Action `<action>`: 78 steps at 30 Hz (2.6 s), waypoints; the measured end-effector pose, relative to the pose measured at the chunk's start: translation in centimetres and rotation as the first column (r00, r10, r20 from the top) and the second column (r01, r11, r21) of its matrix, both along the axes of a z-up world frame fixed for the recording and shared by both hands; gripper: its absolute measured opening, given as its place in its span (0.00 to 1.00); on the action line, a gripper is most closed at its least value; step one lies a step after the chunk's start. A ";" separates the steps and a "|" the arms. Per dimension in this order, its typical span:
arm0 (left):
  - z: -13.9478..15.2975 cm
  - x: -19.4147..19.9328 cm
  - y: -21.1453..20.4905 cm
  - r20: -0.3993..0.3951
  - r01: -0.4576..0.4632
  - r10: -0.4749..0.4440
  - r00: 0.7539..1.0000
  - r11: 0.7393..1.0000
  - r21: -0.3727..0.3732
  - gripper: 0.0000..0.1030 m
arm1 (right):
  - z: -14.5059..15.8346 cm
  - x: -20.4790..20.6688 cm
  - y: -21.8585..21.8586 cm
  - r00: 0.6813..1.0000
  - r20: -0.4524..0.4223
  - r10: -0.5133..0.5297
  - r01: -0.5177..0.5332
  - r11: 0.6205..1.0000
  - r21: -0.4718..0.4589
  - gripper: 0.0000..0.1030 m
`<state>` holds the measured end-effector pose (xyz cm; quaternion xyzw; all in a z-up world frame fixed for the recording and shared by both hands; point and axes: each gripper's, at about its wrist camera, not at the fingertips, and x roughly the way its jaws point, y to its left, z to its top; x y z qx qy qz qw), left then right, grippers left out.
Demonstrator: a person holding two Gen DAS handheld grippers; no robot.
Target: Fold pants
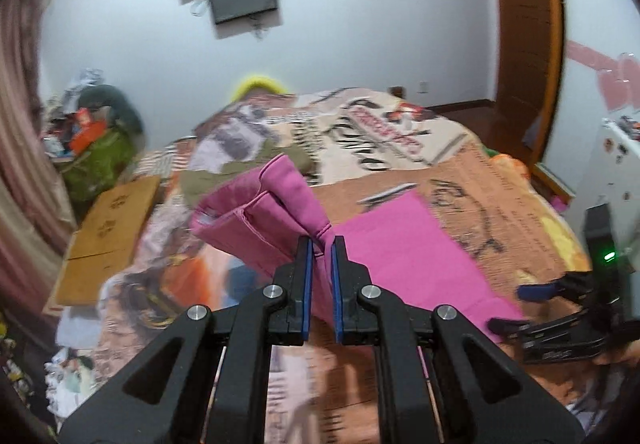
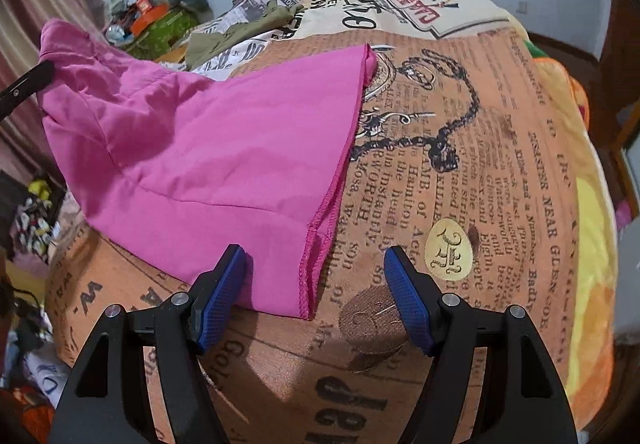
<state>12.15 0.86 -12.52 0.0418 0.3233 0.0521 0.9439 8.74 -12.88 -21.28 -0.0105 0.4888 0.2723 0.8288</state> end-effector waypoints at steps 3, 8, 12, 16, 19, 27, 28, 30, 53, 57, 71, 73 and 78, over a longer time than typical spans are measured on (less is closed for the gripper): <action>0.1 0.9 -0.9 -0.026 0.044 -0.045 0.999 0.998 -0.047 0.09 | 0.0 -0.2 0.2 1.000 0.008 0.001 -0.001 1.000 -0.003 0.67; -0.1 1.8 -1.9 -0.061 0.104 -0.112 0.992 0.988 -0.111 0.08 | 0.5 -0.3 -0.4 1.000 0.011 -0.007 0.007 1.000 0.015 0.67; -0.2 1.8 -2.8 -0.072 0.147 -0.157 0.985 0.980 -0.133 0.08 | 1.3 -0.6 -1.5 0.999 0.032 -0.029 0.028 0.999 0.032 0.67; -0.3 2.0 -3.9 -0.079 0.184 -0.197 0.977 0.972 -0.146 0.08 | 1.0 -0.4 -2.4 0.998 0.035 -0.052 0.052 0.998 0.018 0.67; -0.3 2.3 -4.9 -0.085 0.215 -0.230 0.970 0.964 -0.158 0.08 | -0.4 -0.1 -2.4 0.998 0.002 -0.060 0.060 0.998 -0.008 0.67; -1.6 4.0 -7.2 -0.136 0.266 -0.300 0.944 0.939 -0.219 0.08 | -0.6 0.1 -2.6 0.998 0.001 -0.059 0.059 0.998 0.017 0.67; -1.9 4.3 -7.4 -0.145 0.269 -0.305 0.941 0.937 -0.225 0.07 | -0.6 0.1 -2.6 0.998 0.001 -0.059 0.059 0.998 0.018 0.67; -2.5 4.6 -7.8 -0.164 0.275 -0.317 0.934 0.932 -0.235 0.07 | -0.6 0.0 -2.6 0.998 0.001 -0.060 0.060 0.998 0.020 0.67; -3.0 3.5 -7.1 -0.217 0.254 -0.303 0.928 0.940 -0.227 0.52 | 2.8 -0.2 -3.9 0.989 0.081 -0.126 0.122 0.991 0.057 0.67; -4.1 3.9 -5.0 -0.257 0.206 -0.244 0.935 0.964 -0.167 0.52 | 4.3 -0.1 -3.9 0.983 0.111 -0.147 0.137 0.986 0.094 0.67; -8.5 2.4 -2.6 -0.366 0.218 -0.249 0.897 0.968 -0.124 0.60 | 0.0 1.8 -2.0 0.988 0.034 -0.152 0.152 0.988 0.021 0.69; -7.7 3.0 -2.1 -0.348 0.207 -0.232 0.908 0.972 -0.108 0.60 | 0.0 1.7 -2.5 0.987 0.023 -0.161 0.160 0.987 0.033 0.69; -5.8 6.0 0.2 -0.294 0.164 -0.167 0.941 0.986 -0.035 0.60 | 1.2 1.4 -3.1 0.986 0.048 -0.159 0.159 0.987 0.011 0.69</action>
